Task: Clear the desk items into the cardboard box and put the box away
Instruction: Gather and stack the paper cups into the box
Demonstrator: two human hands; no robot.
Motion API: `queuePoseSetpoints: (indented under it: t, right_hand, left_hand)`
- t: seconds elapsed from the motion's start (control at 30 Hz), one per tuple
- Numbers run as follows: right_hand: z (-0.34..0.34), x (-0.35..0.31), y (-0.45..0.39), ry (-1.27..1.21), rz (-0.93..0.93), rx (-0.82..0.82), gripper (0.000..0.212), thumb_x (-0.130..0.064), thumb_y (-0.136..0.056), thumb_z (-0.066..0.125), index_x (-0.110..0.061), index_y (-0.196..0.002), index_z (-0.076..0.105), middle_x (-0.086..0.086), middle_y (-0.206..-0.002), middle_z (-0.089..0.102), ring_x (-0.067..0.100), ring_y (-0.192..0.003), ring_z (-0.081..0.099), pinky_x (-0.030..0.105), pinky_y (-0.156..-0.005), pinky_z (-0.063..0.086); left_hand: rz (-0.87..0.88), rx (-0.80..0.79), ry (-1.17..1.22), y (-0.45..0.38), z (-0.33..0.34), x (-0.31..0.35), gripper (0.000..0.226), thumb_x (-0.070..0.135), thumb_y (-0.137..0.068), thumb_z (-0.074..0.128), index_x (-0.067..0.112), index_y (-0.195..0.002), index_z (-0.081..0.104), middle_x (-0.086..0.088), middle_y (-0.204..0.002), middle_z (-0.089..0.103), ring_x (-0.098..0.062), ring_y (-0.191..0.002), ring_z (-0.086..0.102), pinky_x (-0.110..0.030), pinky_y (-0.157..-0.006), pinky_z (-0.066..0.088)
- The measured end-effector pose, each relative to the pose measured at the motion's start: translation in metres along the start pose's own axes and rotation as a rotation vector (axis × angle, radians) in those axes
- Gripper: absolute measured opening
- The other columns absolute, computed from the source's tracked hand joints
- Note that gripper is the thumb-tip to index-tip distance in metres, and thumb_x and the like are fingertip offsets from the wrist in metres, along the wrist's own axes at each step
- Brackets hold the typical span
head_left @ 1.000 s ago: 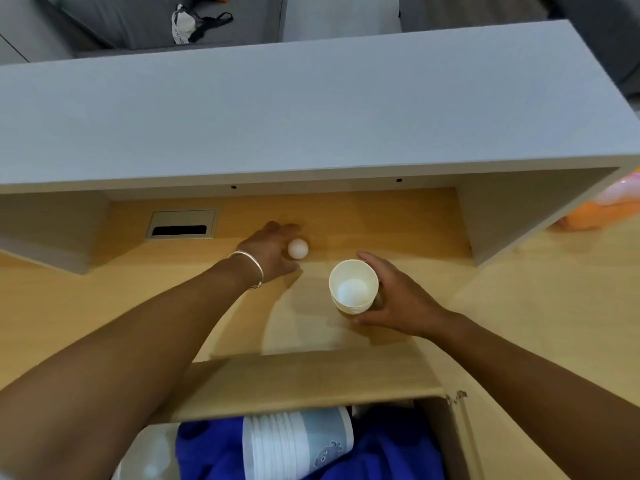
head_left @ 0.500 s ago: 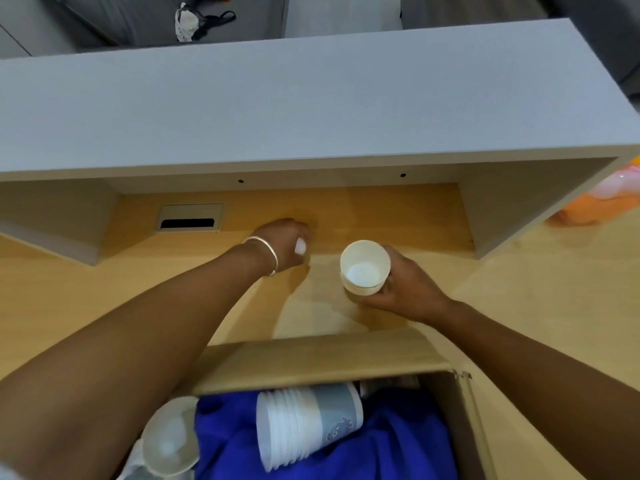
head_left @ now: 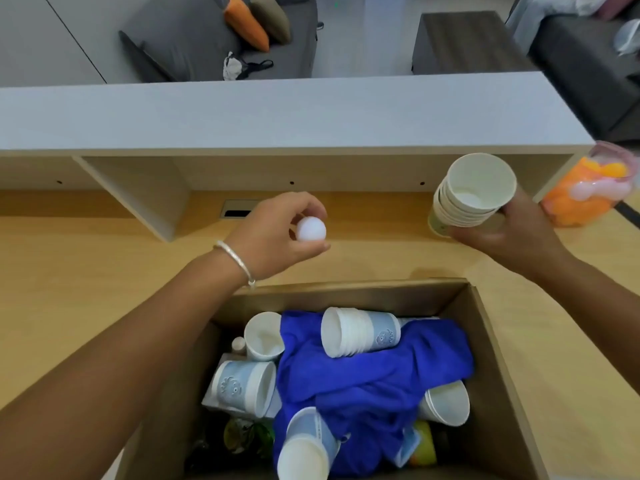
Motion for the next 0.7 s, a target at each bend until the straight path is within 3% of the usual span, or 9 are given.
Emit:
queuePoseSetpoints:
  t: [0.1,0.23,0.33,0.43,0.53,0.63,0.7]
  right_hand:
    - [-0.011,-0.043,0.025,0.004,-0.075,0.033,0.071,-0.052,-0.067,0.078,-0.033,-0.127,0.045,-0.009,-0.117,0.058,-0.004,-0.11,0.053,0.013,-0.09,0.043]
    - [-0.006,-0.081,0.065,0.039,-0.153,-0.019,0.072,-0.053,-0.064,0.073,-0.029,-0.126,0.047,-0.02,-0.119,0.055,-0.006,-0.111,0.052,0.007,-0.09,0.037]
    - [0.015,-0.098,0.095,0.077,-0.196,-0.155,0.071,-0.052,-0.064,0.074,-0.039,-0.128,0.046,-0.024,-0.123,0.053,-0.003,-0.113,0.052,0.007,-0.091,0.037]
    - [0.042,-0.099,0.119,0.176,-0.201,-0.324,0.07,-0.049,-0.067,0.077,-0.048,-0.129,0.043,-0.024,-0.123,0.052,0.003,-0.113,0.053,0.02,-0.09,0.044]
    - [0.066,-0.089,0.139,0.357,-0.161,-0.439,0.078,-0.051,-0.069,0.077,-0.051,-0.135,0.035,-0.03,-0.129,0.041,-0.003,-0.115,0.048,0.023,-0.09,0.046]
    - [0.071,-0.083,0.153,0.462,-0.068,-0.44,0.087,-0.049,-0.069,0.079,-0.048,-0.14,0.03,-0.032,-0.133,0.031,-0.008,-0.119,0.037,0.011,-0.096,0.032]
    - [0.061,-0.082,0.163,0.482,-0.018,-0.319,0.084,-0.042,-0.067,0.083,-0.04,-0.139,0.039,-0.025,-0.132,0.036,-0.002,-0.122,0.04,0.012,-0.097,0.028]
  left_hand:
    - [0.053,0.031,0.027,0.044,-0.012,0.013,0.035,0.034,-0.073,0.079,0.032,-0.102,0.059,0.018,-0.101,0.06,-0.002,-0.092,0.058,-0.021,-0.074,0.052]
    - [0.071,-0.04,-0.085,0.093,-0.007,0.01,0.04,0.046,-0.073,0.074,0.038,-0.108,0.057,0.022,-0.104,0.059,0.001,-0.092,0.057,-0.028,-0.077,0.053]
    - [0.052,-0.095,-0.178,0.11,0.007,-0.001,0.041,0.049,-0.076,0.071,0.04,-0.113,0.054,0.021,-0.111,0.057,-0.001,-0.097,0.056,-0.03,-0.083,0.052]
    - [0.032,-0.128,-0.225,0.118,0.021,-0.011,0.047,0.05,-0.079,0.067,0.037,-0.121,0.051,0.019,-0.12,0.055,-0.003,-0.106,0.054,-0.028,-0.091,0.048]
    - [0.025,-0.148,-0.229,0.128,0.026,-0.02,0.06,0.051,-0.077,0.068,0.035,-0.131,0.046,0.018,-0.129,0.049,-0.003,-0.117,0.048,-0.028,-0.099,0.044]
    - [-0.008,-0.041,-0.235,0.152,0.006,-0.034,0.067,0.056,-0.075,0.068,0.035,-0.134,0.045,0.02,-0.133,0.045,0.0,-0.122,0.041,-0.028,-0.105,0.039]
    - [-0.06,0.107,-0.19,0.175,-0.016,-0.049,0.069,0.057,-0.073,0.068,0.032,-0.134,0.046,0.016,-0.133,0.046,-0.005,-0.124,0.041,-0.029,-0.105,0.037]
Point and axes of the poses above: each hand's wrist, its own y-axis away from the middle knuckle, its own z-axis out of the palm, x = y × z, the point moved 4 cm from there along -y, towards the middle knuckle
